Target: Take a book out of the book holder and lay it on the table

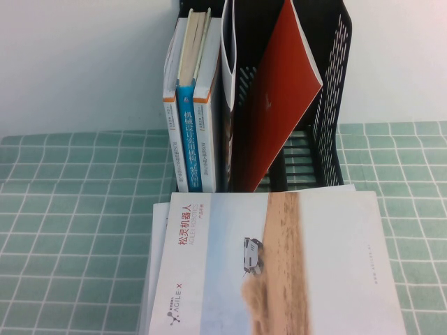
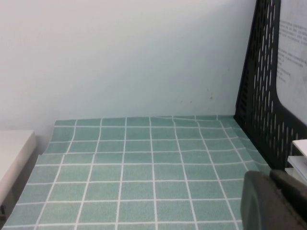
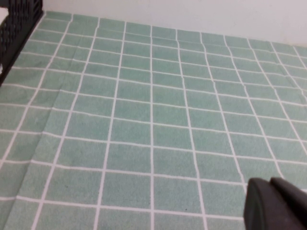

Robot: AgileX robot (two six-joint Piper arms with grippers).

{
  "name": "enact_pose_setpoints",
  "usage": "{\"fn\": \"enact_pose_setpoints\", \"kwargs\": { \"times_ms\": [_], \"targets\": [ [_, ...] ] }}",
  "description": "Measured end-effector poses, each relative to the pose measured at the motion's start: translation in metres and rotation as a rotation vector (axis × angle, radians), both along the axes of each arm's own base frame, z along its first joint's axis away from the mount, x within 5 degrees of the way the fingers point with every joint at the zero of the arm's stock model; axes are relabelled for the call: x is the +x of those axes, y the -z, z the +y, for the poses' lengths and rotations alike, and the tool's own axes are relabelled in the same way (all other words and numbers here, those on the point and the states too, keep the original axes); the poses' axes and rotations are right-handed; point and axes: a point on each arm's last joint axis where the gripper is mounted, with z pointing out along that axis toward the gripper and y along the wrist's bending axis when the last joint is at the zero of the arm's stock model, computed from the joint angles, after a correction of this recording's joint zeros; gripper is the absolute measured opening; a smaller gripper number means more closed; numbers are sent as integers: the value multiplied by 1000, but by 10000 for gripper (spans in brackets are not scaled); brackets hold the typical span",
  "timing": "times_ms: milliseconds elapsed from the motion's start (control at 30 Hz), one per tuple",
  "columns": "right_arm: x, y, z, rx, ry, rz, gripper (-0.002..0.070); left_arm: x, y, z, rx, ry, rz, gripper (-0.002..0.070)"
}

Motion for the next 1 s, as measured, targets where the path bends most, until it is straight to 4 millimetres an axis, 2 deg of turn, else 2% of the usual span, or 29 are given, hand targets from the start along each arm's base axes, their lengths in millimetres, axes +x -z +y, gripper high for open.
{"fn": "enact_pose_setpoints", "kwargs": {
  "times_ms": [500, 733, 1000],
  "targets": [
    [0, 0, 0, 0, 0, 0, -2, 0, 0, 0, 0, 0, 0, -3],
    [0, 0, 0, 0, 0, 0, -2, 0, 0, 0, -57, -3, 6, -2],
    [0, 0, 0, 0, 0, 0, -2, 0, -13, -1, -167, 12, -124, -2]
  ]
}}
